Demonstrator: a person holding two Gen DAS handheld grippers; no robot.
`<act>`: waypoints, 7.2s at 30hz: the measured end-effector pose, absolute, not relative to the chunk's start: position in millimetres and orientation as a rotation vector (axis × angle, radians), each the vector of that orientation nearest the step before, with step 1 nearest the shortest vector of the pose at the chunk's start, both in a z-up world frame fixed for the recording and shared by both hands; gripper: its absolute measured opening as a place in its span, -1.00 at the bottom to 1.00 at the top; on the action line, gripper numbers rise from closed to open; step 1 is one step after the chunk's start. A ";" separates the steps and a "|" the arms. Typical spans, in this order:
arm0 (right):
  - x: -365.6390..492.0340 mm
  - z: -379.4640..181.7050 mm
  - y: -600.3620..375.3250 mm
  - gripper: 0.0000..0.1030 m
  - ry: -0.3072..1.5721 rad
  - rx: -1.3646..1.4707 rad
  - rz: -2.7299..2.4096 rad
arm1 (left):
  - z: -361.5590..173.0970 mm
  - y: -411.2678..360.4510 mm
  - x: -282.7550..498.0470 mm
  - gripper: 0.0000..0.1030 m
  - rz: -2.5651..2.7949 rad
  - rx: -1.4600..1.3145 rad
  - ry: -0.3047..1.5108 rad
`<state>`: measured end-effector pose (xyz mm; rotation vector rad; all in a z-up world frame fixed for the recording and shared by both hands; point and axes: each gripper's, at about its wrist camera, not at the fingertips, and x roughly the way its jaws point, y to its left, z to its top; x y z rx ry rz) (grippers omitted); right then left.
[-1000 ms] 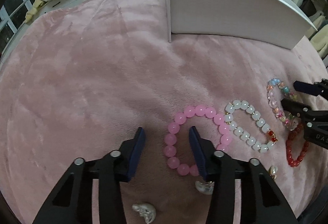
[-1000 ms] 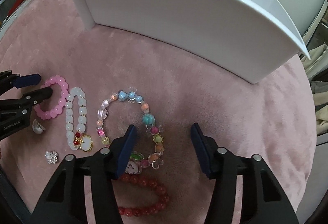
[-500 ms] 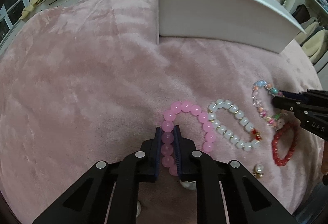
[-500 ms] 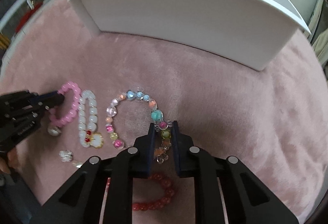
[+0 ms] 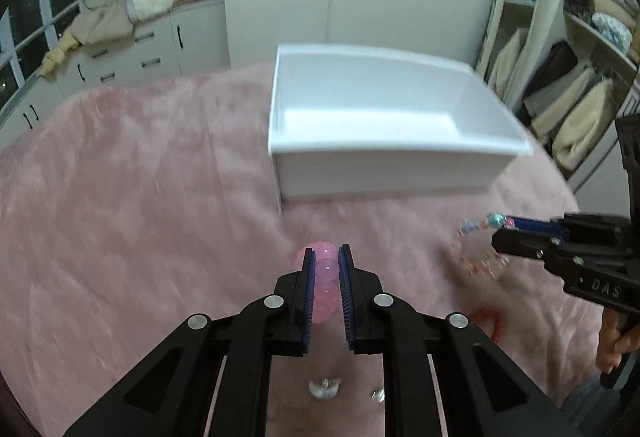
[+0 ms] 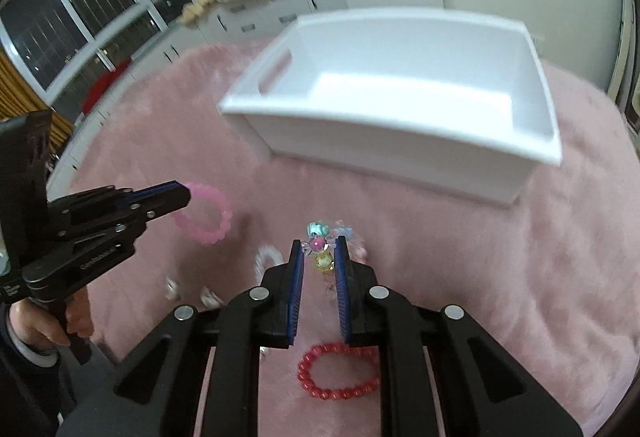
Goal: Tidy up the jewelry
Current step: 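Carry both bracelets into the white box and open both tools, then withdraw both tools from the box back over the jewelry, then grasp silver charm with left tool while right tool grasps red bracelet, then lower charm and red bracelet into the white box, opening both tools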
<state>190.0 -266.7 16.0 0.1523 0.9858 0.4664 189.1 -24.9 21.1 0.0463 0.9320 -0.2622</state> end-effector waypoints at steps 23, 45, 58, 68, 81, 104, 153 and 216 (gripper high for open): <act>303.6 80.0 -312.9 -0.69 0.873 0.177 0.310 | 102.3 -94.2 319.6 -0.67 -0.347 0.107 0.818; 381.5 -17.8 -292.8 -0.66 1.124 0.098 0.140 | -17.4 -118.9 384.2 -0.52 -0.244 0.072 0.947; 365.5 9.0 -282.3 0.28 1.034 0.056 0.176 | 11.0 -98.2 356.0 0.57 -0.204 0.029 0.849; 300.0 62.4 -282.0 0.62 0.827 0.067 0.209 | 59.8 -79.3 283.8 0.80 -0.212 0.117 0.724; 199.6 74.9 -256.3 0.72 0.759 -0.052 0.349 | 54.6 -34.7 185.7 0.81 -0.199 0.106 0.746; 129.4 -16.7 -265.4 0.45 1.004 -0.091 0.321 | -27.5 12.1 105.8 0.58 -0.162 0.144 0.995; 133.0 -76.9 -270.1 -0.79 1.168 -0.061 0.322 | -84.1 29.7 109.8 -0.63 -0.230 0.073 1.154; 302.3 94.8 -317.7 -0.80 0.857 0.066 0.326 | 55.3 -121.3 304.4 -0.63 -0.458 0.193 0.916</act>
